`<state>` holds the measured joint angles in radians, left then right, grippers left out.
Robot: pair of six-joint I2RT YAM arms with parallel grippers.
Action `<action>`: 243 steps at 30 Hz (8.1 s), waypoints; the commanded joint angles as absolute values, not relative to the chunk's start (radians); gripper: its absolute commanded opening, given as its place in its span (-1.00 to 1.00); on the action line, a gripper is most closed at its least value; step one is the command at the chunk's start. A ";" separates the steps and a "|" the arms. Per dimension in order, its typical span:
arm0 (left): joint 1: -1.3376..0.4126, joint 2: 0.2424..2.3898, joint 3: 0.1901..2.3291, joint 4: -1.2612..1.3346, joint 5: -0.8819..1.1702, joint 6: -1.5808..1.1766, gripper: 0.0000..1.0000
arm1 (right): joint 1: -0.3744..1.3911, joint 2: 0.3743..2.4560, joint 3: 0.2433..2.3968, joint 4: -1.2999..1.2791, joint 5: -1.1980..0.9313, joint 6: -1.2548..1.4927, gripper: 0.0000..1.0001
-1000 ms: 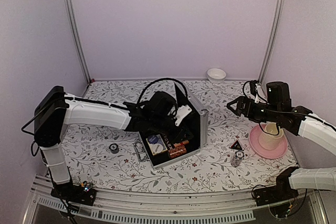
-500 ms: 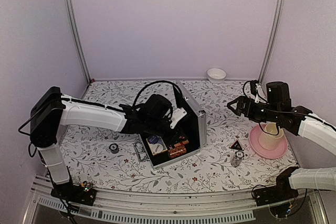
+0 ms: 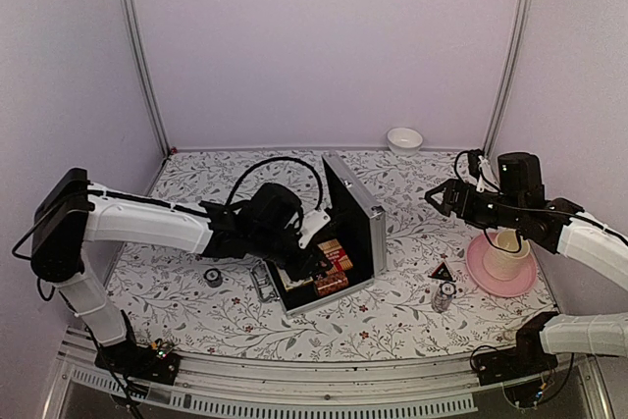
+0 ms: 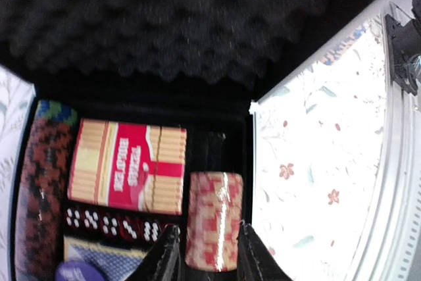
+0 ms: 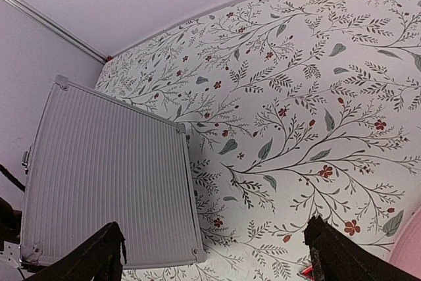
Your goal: Pack up texas hold em set
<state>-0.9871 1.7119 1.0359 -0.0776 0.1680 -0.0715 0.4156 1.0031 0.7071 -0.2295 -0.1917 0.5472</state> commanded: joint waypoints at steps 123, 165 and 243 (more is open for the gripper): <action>-0.697 1.291 0.675 0.134 -0.150 -0.326 0.60 | 0.789 1.235 0.834 -0.980 0.117 0.966 0.50; -0.692 1.085 0.452 0.388 -0.114 -0.333 0.59 | 0.777 1.230 0.879 -0.782 -0.002 0.816 -0.32; -1.215 1.783 1.066 0.193 0.229 -0.017 -0.01 | 0.850 1.141 0.672 -0.083 -0.600 0.704 -0.29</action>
<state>-1.1938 1.7679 1.0351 0.2024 0.2485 -0.0296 0.8440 1.1614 0.6670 -0.1490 -0.5858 0.7166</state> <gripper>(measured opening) 0.494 0.394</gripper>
